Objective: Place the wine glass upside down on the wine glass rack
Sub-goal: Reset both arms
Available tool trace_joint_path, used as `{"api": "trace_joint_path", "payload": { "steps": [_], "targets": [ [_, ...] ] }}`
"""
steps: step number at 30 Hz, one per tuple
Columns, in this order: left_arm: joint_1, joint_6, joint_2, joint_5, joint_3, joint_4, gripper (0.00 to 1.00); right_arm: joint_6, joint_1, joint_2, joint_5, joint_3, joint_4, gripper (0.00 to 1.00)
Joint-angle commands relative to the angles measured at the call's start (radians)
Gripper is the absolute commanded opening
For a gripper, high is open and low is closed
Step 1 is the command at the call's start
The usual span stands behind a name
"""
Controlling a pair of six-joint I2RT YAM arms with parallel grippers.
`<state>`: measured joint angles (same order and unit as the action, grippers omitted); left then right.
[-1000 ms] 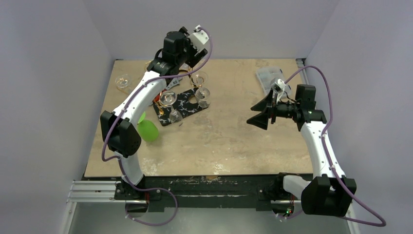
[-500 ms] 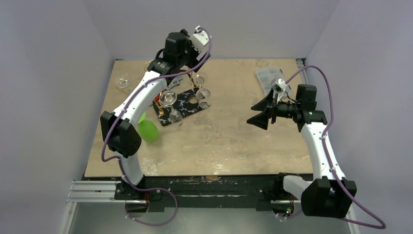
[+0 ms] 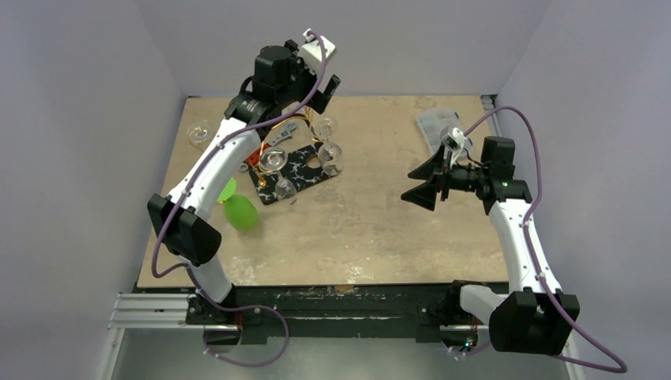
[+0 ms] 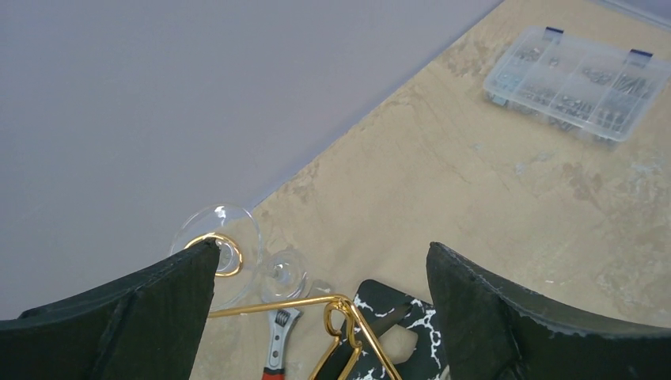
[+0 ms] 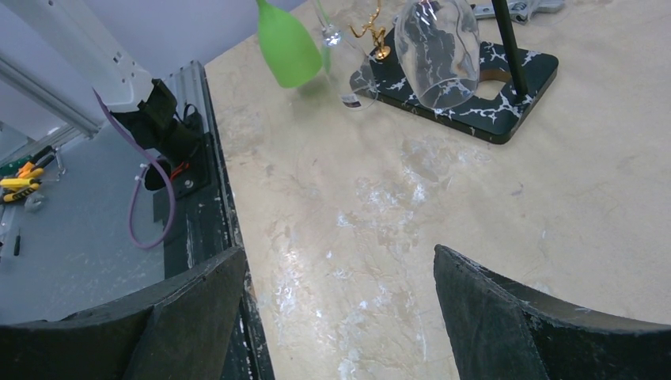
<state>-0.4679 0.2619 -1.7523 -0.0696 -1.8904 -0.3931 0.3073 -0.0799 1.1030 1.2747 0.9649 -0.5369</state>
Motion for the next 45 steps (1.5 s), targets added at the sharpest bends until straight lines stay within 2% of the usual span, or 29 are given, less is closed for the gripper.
{"api": "trace_joint_path", "payload": {
  "steps": [1,24,34,45],
  "targets": [
    [-0.004,-0.084,0.072,-0.057,-0.043,-0.012,1.00,-0.008,-0.003,-0.030,0.017,0.008,0.029,0.88],
    [-0.005,-0.253,0.257,-0.131,0.035,-0.049,1.00,-0.006,-0.004,-0.041,0.000,0.006,0.032,0.88],
    [-0.005,-0.326,0.407,-0.128,0.161,-0.061,1.00,0.015,-0.006,-0.042,-0.024,0.009,0.015,0.88],
    [0.000,-0.343,0.691,-0.050,0.429,-0.055,1.00,0.059,-0.033,-0.044,-0.058,0.018,-0.017,0.88]
  ]
}}
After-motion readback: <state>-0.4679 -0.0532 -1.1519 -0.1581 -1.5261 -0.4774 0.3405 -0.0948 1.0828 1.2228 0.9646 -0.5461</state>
